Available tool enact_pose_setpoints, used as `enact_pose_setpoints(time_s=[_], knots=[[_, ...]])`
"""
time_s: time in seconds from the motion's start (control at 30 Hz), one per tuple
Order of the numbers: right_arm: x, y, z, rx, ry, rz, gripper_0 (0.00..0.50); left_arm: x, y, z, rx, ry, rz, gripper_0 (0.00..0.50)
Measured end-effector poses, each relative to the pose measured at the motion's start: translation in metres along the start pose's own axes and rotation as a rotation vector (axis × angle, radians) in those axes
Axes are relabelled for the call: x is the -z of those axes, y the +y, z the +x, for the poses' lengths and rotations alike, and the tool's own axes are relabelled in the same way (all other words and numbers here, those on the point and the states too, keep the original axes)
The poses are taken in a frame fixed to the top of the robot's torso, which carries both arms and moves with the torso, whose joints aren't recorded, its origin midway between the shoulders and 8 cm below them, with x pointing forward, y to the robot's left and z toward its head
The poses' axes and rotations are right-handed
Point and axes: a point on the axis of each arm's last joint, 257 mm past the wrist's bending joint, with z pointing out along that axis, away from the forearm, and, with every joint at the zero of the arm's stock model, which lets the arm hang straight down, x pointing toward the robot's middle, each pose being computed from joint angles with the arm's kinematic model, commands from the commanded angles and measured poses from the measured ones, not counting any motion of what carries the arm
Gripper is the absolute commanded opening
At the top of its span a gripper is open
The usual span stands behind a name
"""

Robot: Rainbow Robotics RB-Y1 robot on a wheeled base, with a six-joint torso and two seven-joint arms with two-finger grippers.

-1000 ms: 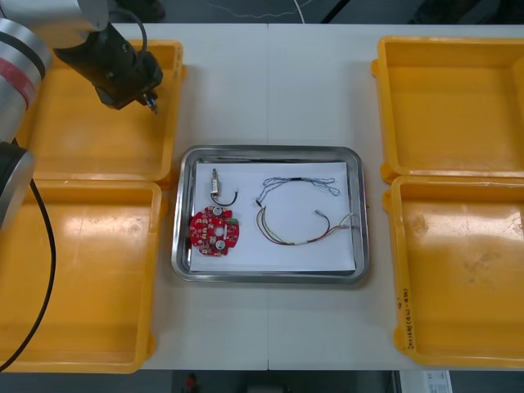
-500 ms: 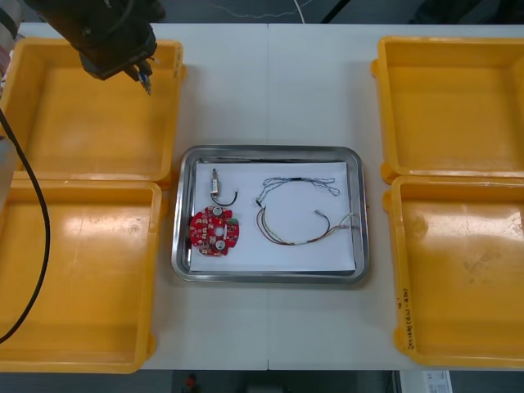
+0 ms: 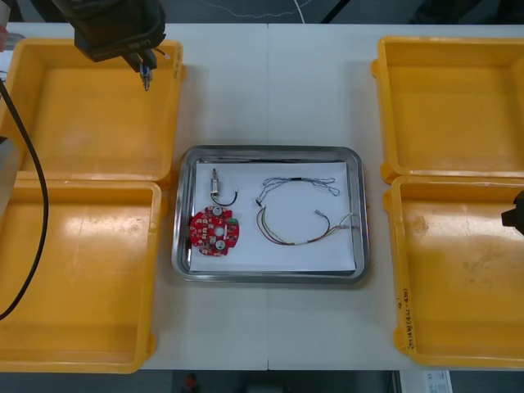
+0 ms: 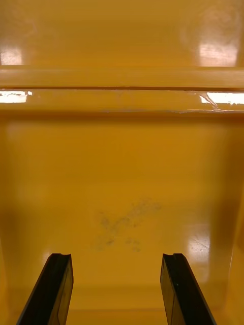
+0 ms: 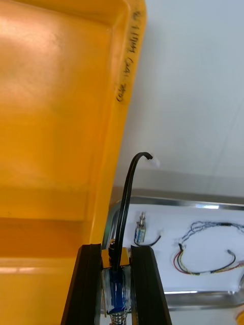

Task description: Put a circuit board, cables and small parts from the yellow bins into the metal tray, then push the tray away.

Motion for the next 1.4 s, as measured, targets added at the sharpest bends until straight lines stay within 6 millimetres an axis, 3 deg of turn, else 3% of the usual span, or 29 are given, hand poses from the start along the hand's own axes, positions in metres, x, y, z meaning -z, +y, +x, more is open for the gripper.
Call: enact_pose_setpoints(time_s=[0.2, 0.5, 0.97, 1.4], knots=[[-0.001, 0.004, 0.001, 0.044, 0.006, -0.008, 0.500, 0.003, -0.033, 0.018, -0.107, 0.001, 0.001, 0.001], [-0.001, 0.004, 0.001, 0.057, 0.006, -0.007, 0.500, -0.025, -0.078, 0.063, -0.173, 0.042, -0.009, 0.000], [-0.001, 0.004, 0.001, 0.058, 0.006, -0.007, 0.500, -0.096, -0.096, 0.111, -0.257, 0.065, 0.018, 0.000], [-0.001, 0.004, 0.001, 0.058, 0.006, -0.007, 0.500, -0.150, -0.091, 0.148, -0.265, 0.097, 0.046, 0.000]])
